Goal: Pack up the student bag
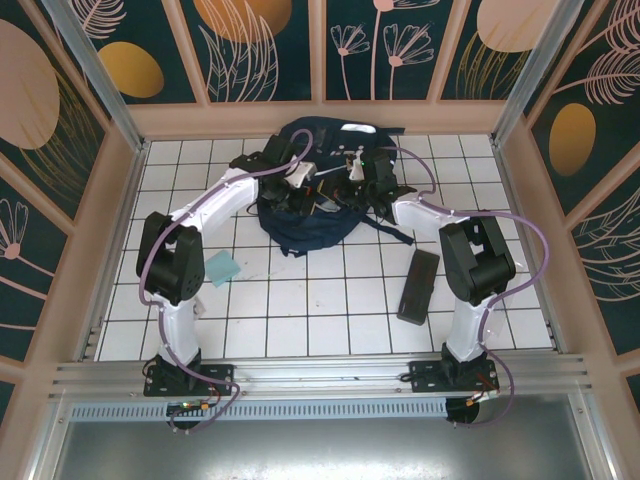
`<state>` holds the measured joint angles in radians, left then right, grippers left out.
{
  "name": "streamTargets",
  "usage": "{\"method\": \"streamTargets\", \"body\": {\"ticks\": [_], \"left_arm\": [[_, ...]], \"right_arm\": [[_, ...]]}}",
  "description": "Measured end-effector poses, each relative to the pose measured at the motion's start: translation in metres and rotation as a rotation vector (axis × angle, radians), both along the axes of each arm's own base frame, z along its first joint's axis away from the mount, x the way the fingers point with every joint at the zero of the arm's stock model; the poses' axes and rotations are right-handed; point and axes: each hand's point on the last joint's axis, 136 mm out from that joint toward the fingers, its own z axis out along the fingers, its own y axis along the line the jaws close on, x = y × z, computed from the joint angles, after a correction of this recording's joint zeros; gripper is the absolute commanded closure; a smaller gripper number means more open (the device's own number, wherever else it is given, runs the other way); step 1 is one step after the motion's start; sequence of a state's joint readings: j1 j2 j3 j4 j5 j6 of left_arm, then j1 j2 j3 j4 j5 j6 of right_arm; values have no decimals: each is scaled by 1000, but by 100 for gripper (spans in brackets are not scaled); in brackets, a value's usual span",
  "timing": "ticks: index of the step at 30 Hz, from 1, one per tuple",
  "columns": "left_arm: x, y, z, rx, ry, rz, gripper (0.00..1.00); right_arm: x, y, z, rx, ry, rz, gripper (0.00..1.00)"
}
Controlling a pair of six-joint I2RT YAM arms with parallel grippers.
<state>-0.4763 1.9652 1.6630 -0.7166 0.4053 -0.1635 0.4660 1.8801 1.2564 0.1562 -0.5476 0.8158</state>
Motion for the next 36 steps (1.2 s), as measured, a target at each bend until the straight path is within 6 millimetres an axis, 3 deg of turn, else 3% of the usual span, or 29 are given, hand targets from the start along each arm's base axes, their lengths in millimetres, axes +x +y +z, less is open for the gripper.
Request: {"method": "streamTargets", "body": {"ticks": [6,9,12,15,18,22,28,36], "left_arm": [[-1,5,4,14,-30,-28,84],[11,27,11,94,-97,23,79],[20,47,18,150,-147,75,84],[22,53,18,150,-159,95,78],[19,41,14,74,-135,98,62],[-1,28,6,-88,-87,157,55],[-25,11,10,-243,-63,252,54],[-19,-27,18,-277,-96,295,63]], "right_arm": [[-1,0,0,-10,-15,13,100],[-4,-3,-8,-39,9,15,100],[-4,-4,-10,-49,6,18,100],[-5,-4,-10,-51,5,20,100],[-5,-4,-10,-51,5,20,100],[-5,-4,-10,-48,9,18,100],[-4,-4,-9,-33,34,2,100],[-3,-1,-4,-3,67,-18,100]]}}
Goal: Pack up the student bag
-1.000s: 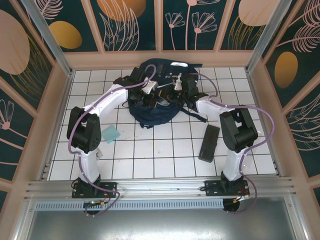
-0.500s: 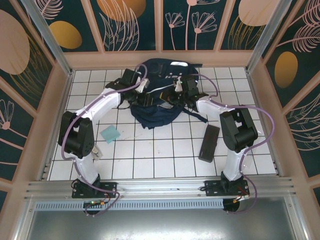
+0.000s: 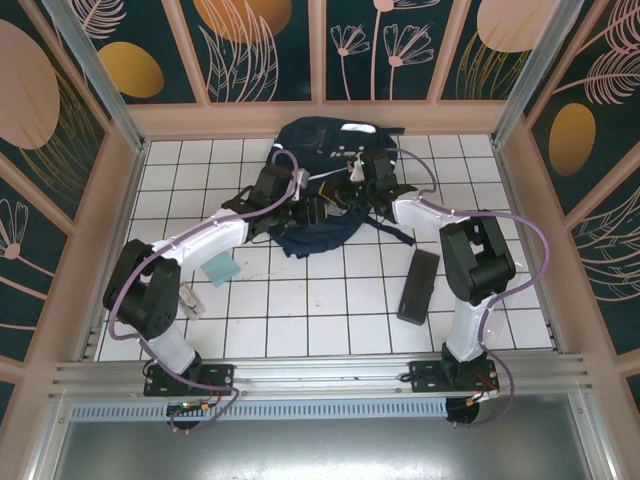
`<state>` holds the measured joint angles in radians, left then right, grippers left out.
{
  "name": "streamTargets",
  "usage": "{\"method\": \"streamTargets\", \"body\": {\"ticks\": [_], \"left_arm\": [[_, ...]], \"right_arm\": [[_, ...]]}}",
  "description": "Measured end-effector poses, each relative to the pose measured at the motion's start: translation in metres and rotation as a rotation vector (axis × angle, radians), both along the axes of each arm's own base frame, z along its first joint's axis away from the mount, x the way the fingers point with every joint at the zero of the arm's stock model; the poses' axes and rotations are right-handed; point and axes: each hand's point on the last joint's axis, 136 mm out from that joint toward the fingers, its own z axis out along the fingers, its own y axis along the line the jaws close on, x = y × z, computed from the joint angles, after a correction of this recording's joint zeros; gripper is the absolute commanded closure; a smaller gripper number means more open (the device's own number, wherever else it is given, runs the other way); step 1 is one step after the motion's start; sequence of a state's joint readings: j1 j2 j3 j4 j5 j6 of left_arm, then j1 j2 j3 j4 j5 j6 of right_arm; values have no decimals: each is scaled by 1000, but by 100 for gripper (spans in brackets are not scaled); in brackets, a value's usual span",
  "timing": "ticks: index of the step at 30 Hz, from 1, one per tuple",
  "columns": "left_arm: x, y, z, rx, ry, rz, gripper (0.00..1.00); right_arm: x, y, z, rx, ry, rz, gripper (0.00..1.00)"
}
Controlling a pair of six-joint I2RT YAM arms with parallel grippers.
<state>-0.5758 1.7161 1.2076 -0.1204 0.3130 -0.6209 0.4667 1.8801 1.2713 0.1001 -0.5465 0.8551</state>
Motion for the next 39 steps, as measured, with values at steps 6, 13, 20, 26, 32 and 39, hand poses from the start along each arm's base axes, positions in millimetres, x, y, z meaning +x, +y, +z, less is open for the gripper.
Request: {"method": "streamTargets", "body": {"ticks": [6,13,20,26,32,39], "left_arm": [[13,3,-22,72,26,77,63],[17,10,-24,112,22,130,63],[19,6,-27,119,31,148,64],[24,1,-43,133,57,166,74],[27,2,-45,136,59,191,83],[25,6,-42,175,73,181,97]], "right_arm": [[1,0,2,21,23,-19,100],[4,1,7,43,28,-28,100],[6,2,12,55,28,-32,100],[6,2,12,57,36,-39,100],[7,1,11,56,37,-43,100],[7,1,11,48,24,-40,100]]}}
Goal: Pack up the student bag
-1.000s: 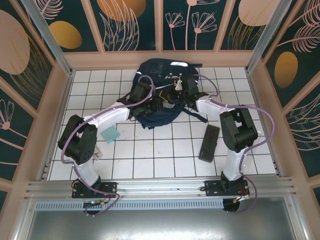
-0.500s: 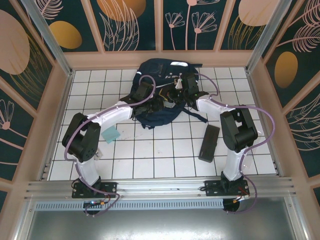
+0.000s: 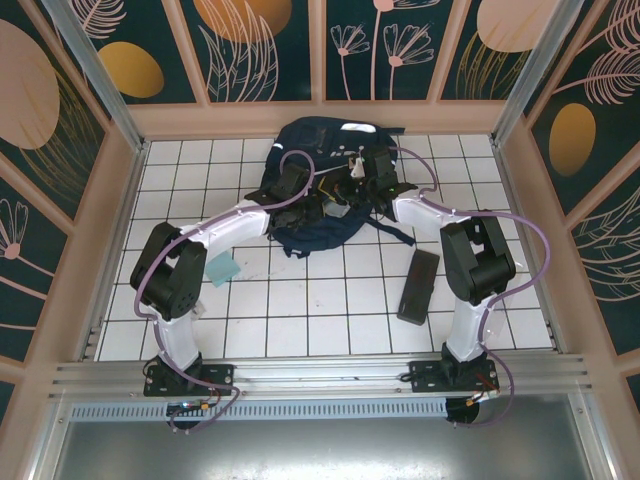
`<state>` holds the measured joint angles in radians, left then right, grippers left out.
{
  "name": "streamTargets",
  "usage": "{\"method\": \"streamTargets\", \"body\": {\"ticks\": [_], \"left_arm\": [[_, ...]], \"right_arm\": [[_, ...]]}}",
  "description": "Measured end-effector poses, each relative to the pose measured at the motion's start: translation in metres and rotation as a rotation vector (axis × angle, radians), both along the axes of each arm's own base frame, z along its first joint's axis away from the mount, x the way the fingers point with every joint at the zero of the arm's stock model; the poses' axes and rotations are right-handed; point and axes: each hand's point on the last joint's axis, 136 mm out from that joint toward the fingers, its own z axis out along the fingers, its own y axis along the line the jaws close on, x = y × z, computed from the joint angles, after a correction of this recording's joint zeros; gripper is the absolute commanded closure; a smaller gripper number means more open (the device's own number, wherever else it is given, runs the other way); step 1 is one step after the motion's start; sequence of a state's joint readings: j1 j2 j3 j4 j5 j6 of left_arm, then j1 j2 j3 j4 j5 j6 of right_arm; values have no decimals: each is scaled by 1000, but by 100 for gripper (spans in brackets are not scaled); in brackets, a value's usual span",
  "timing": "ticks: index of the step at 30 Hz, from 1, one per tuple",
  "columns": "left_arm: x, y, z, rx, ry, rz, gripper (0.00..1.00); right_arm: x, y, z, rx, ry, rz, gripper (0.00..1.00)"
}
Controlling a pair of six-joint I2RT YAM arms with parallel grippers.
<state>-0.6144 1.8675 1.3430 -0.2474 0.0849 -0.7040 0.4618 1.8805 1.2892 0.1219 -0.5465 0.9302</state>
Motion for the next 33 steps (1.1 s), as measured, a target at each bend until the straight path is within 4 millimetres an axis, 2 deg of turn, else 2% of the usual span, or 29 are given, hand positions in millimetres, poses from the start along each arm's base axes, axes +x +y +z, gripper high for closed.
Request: {"method": "streamTargets", "body": {"ticks": [6,11,16,20,24,27,30,33], "left_arm": [[-5,4,4,-46,54,-66,93],[-9,9,10,-85,71,-171,100],[-10,16,17,0,62,-254,100],[-11,20,18,1,77,-270,100],[-10,25,23,-57,114,-263,100],[0,36,29,-134,138,-215,100],[7,36,40,-263,158,-190,100],[7,32,44,-307,167,-195,100]], "right_arm": [[-2,-1,-3,-29,-30,25,100],[-3,-1,-2,-54,-70,53,100],[-4,-1,-3,-75,-98,76,100],[-5,-1,-3,-92,-119,94,100],[-6,1,-1,-133,-157,117,100],[-8,-4,-9,-187,-168,135,100],[-9,-7,-13,-225,-187,149,100],[-9,-8,-14,-239,-201,156,100]]}}
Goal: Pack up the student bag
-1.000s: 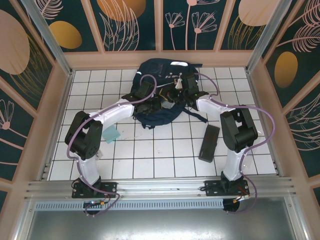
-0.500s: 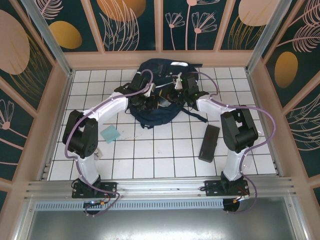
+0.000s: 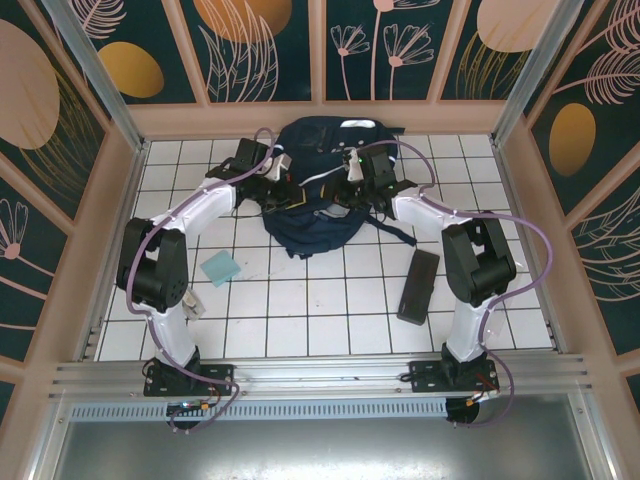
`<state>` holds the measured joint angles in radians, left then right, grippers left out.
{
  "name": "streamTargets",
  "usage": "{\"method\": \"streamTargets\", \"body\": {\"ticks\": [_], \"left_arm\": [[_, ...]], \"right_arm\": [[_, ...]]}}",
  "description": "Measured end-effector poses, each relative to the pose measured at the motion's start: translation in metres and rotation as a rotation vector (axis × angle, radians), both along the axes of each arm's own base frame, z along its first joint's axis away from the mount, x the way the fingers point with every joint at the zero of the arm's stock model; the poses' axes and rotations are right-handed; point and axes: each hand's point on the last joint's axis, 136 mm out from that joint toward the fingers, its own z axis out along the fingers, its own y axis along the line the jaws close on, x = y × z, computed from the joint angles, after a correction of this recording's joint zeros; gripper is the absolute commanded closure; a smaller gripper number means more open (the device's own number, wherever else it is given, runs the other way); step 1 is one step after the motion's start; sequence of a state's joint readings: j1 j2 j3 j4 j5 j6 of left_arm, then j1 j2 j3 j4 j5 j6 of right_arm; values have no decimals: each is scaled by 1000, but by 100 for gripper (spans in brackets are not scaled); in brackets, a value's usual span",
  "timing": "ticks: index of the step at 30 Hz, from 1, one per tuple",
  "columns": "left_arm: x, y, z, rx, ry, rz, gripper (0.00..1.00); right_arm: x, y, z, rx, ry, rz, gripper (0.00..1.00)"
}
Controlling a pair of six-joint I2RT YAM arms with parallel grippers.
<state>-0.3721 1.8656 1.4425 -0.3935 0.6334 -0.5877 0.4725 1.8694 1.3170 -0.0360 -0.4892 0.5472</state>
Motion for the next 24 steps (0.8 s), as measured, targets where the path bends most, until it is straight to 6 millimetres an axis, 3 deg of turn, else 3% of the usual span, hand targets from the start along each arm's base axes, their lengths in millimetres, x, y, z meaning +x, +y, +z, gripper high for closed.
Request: {"method": "streamTargets", "body": {"ticks": [4,9,13,17,20,24], "left_arm": [[-3,-2,-2,17,-5,-7,100],[-14,17,-8,99,-58,26,58],[-21,33,-9,148,-130,69,54],[-10,37,1,206,-261,78,49],[-3,32,13,267,-389,57,44],[0,10,36,340,-551,-23,44]], "right_arm": [[0,-1,-1,-2,4,-4,100],[1,-3,3,30,39,-14,100],[5,-7,17,125,105,-29,100],[14,-21,34,225,177,-47,100],[20,-25,56,257,185,-42,100],[27,-25,88,294,148,-12,100]]}}
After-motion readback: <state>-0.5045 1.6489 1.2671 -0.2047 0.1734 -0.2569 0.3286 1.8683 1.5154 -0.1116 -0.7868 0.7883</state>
